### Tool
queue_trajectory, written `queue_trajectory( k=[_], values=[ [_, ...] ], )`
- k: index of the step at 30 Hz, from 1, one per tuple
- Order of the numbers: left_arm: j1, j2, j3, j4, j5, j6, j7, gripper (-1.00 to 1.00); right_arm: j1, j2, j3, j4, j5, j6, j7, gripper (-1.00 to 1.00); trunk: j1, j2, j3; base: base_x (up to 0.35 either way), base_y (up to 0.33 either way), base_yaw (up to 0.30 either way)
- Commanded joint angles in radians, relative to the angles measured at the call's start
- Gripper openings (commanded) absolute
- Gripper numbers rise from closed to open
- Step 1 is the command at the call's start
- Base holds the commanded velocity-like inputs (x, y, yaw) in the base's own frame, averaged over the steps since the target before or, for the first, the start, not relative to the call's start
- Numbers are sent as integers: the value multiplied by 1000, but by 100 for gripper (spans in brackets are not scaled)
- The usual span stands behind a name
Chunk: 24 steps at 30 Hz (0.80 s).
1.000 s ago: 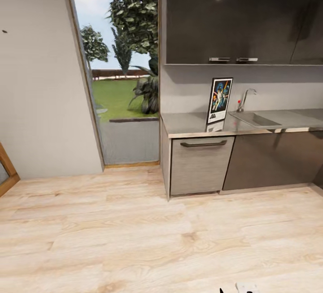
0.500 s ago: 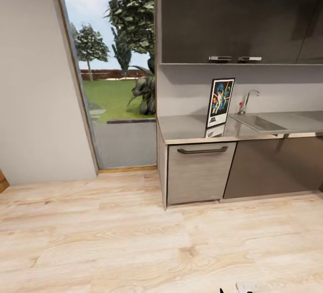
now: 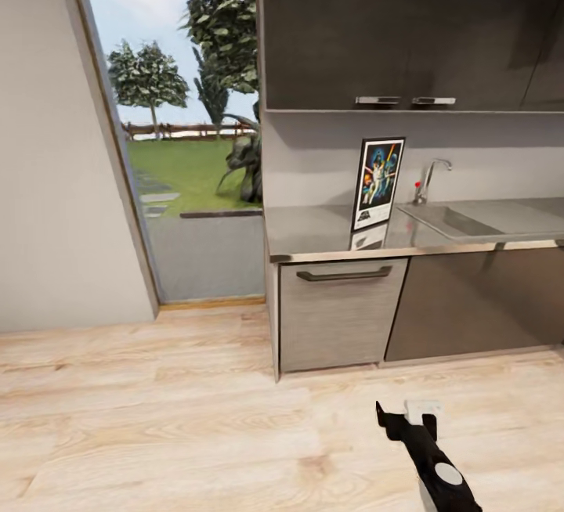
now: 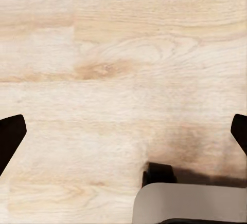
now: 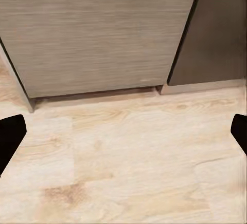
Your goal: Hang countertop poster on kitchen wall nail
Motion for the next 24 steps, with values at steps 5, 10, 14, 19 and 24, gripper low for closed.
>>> queue_trajectory(
  k=[5, 10, 14, 19, 24],
  values=[
    [0, 1, 64, -6, 1, 0, -23, 100, -31, 25, 7, -241, -5, 190, -114, 100, 0, 0, -1, 261, -185, 0],
    [0, 2, 166, -9, 1, 0, -115, 100, -193, 76, 11, -347, -2, 357, -195, 100, 0, 0, -1, 266, -179, 0],
    [0, 2, 229, -10, 0, 1, -177, 100, -316, 104, 13, -357, -4, 458, -265, 100, 0, 0, -1, 273, -171, 0],
    [0, 2, 263, -8, -3, 1, -216, 100, -538, 175, 123, -236, -3, 519, -447, 100, 0, 0, -1, 308, -89, 0],
    [0, 2, 266, -7, -4, 0, -218, 100, -609, 185, 178, -183, -7, 554, -512, 100, 0, 0, -1, 336, -10, 0]
  ],
)
